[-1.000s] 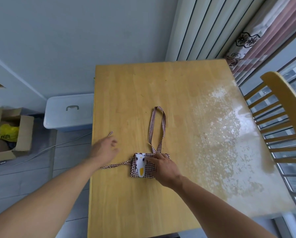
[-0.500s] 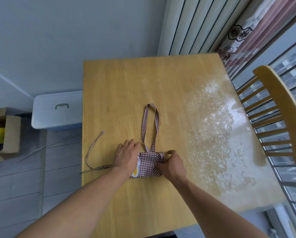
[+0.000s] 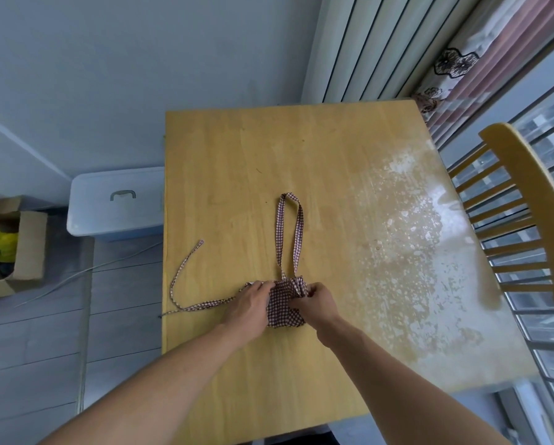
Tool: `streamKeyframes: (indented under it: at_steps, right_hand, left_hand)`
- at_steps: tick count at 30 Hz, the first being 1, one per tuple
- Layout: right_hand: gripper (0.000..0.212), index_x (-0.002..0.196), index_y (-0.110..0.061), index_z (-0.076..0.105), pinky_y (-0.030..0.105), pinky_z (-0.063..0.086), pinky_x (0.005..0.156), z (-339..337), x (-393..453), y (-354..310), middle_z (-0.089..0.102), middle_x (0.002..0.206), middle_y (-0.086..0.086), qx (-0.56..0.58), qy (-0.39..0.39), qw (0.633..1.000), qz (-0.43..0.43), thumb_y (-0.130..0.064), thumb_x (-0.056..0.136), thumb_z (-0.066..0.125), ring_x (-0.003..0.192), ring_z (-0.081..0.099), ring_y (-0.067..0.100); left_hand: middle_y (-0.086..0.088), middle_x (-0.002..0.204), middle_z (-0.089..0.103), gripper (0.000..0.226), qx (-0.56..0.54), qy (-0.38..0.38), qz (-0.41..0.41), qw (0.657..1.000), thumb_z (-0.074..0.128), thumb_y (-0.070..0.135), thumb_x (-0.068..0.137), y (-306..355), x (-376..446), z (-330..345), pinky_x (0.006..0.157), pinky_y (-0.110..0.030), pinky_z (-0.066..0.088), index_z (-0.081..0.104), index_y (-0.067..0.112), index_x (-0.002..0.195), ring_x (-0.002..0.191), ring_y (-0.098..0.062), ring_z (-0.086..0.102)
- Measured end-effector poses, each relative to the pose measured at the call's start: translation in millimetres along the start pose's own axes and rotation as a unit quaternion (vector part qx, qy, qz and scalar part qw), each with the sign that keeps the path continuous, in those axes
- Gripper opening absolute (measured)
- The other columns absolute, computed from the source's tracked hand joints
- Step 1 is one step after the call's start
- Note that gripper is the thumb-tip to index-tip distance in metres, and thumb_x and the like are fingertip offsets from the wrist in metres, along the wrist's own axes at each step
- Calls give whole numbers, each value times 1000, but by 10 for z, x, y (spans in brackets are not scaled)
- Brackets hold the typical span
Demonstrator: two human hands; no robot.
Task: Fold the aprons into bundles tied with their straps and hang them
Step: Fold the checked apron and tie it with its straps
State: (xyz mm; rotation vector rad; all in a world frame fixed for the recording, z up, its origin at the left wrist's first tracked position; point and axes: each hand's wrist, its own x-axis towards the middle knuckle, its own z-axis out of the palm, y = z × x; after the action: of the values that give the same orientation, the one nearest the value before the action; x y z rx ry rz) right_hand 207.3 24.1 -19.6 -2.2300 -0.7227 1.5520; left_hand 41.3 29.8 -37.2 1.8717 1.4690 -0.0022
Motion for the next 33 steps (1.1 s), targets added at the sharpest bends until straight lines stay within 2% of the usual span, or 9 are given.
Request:
streamKeyframes:
  at_steps: [2,4,9,14,19,23,27,30,33]
  right_hand:
    - [41,116,-11,55,45,61,81,-86,29,-41,67,100,8,68,17,997,18,2,81,72,89,66,21]
    - [44,121,-9,58,44,61,78,-253,57,-69,67,100,11,93,26,993,61,7,81,68,90,66,25]
    - [41,118,-2,59,43,60,77,-602,16,-13,65,119,16,76,-61,979,180,1,81,75,109,64,32]
    - [29,113,-7,69,41,58,96,-529,29,102,73,115,10,106,-84,987,91,-16,86,77,108,68,26]
    - [30,125,-1,64,44,58,95,-442,-40,125,72,121,18,264,-147,952,49,-4,95,63,116,66,35]
    - [36,130,6,58,40,56,89,-409,-110,96,67,127,25,343,-189,919,37,2,94,55,118,63,38]
    - [44,130,10,56,41,57,87,-341,-157,63,65,128,27,393,-190,899,35,7,86,50,117,63,40]
    - [51,131,8,55,50,57,90,-301,-125,46,63,129,31,427,-143,892,25,20,81,50,118,61,45]
    - [58,130,1,59,49,59,84,-337,-89,44,64,128,29,421,-113,900,14,25,79,46,117,62,45]
  left_hand:
    - [1,149,46,61,-17,-12,32,999,46,-3,97,33,-22,34,112,-35,41,37,16,155,136,-23,46]
    - [1,157,38,68,-6,-28,66,997,48,-5,95,112,-5,114,117,-36,36,32,17,158,143,-21,39]
    - [1,146,44,68,-33,-26,54,998,48,-4,94,309,80,198,106,-35,44,33,18,157,131,-23,48]
    - [6,144,47,59,-94,-38,37,994,50,4,100,235,79,192,106,-32,47,37,21,154,129,-15,50]
    - [11,127,55,43,-211,4,-50,976,49,9,102,163,35,167,87,-25,56,52,29,140,111,-9,59]
    - [14,122,58,29,-256,39,-96,961,56,28,102,131,-7,200,84,-34,59,54,36,130,105,-8,61]
    - [13,112,62,17,-268,54,-131,953,63,36,98,138,-7,180,77,-34,58,56,35,113,97,-10,64]
    - [10,117,62,28,-269,22,-134,954,65,36,96,111,-11,155,79,-35,58,52,33,121,98,-12,63]
    - [7,131,56,57,-219,-14,-124,968,65,34,96,108,33,90,80,-31,54,36,30,145,105,-16,62]
